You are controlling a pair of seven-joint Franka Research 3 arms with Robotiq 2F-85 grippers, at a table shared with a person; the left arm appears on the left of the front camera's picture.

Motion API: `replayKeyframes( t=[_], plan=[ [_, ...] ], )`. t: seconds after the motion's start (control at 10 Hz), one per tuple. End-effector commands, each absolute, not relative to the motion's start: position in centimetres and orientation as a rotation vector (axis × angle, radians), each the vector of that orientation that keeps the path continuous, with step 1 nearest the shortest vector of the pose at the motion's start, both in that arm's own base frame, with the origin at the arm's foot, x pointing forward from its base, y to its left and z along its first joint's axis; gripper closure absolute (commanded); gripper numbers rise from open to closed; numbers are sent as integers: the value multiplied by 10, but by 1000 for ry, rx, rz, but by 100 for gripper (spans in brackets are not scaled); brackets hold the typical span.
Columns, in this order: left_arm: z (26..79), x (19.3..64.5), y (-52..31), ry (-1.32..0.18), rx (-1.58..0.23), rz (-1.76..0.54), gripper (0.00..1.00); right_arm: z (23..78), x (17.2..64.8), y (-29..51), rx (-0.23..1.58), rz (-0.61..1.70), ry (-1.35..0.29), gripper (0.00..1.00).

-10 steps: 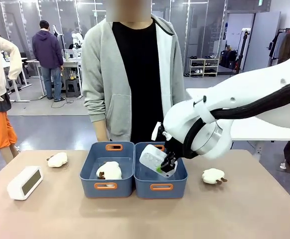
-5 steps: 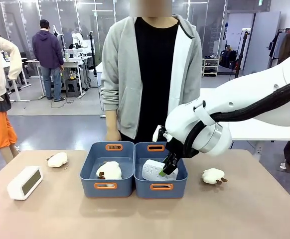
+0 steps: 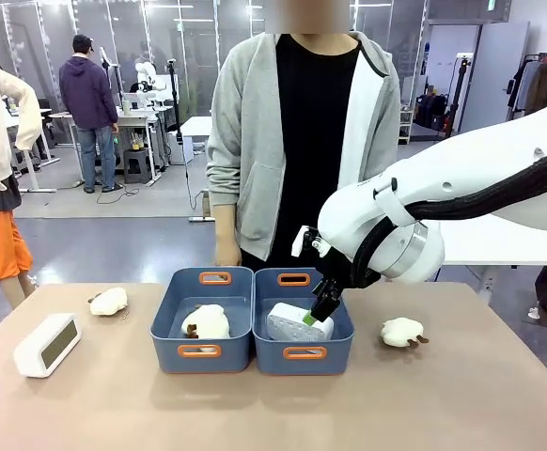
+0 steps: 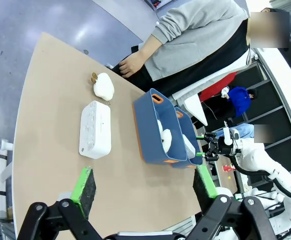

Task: Sort the digital clocks into the basket.
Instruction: Pick up the Digital clock from the table and place it into the empty Plastic storage basket.

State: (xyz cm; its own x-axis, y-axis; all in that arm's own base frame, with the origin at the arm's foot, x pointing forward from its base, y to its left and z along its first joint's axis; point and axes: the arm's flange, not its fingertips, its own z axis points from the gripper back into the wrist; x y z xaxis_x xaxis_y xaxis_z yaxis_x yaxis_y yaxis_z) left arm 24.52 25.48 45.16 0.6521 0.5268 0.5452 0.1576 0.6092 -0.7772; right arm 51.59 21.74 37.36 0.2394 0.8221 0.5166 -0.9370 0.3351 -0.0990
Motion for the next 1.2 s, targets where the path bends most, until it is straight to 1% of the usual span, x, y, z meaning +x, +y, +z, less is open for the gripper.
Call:
replayKeyframes(
  t=[0.0, 0.5, 0.6, 0.7, 0.9, 1.0, 1.1],
  plan=[
    [451, 247, 258, -887, -930, 227, 0, 366, 520, 223, 262, 1223, -526, 5],
    [451, 247, 258, -887, -930, 227, 0, 366, 520, 223, 262, 1223, -526, 5],
    [451, 247, 258, -887, -930, 227, 0, 366, 516, 220, 259, 1224, -521, 4],
    [451, 247, 258, -887, -930, 227, 0, 397, 491, 214, 280, 1264, -550, 5],
    [451, 247, 258, -887, -930, 227, 0, 471, 456, 181, 535, 1154, -581, 5],
    [451, 247, 258, -887, -930, 227, 0, 492, 448, 158, 627, 1091, -613, 5],
    [451, 247, 258, -887, -930, 227, 0, 501, 442, 134, 706, 994, -607, 5]
  ],
)
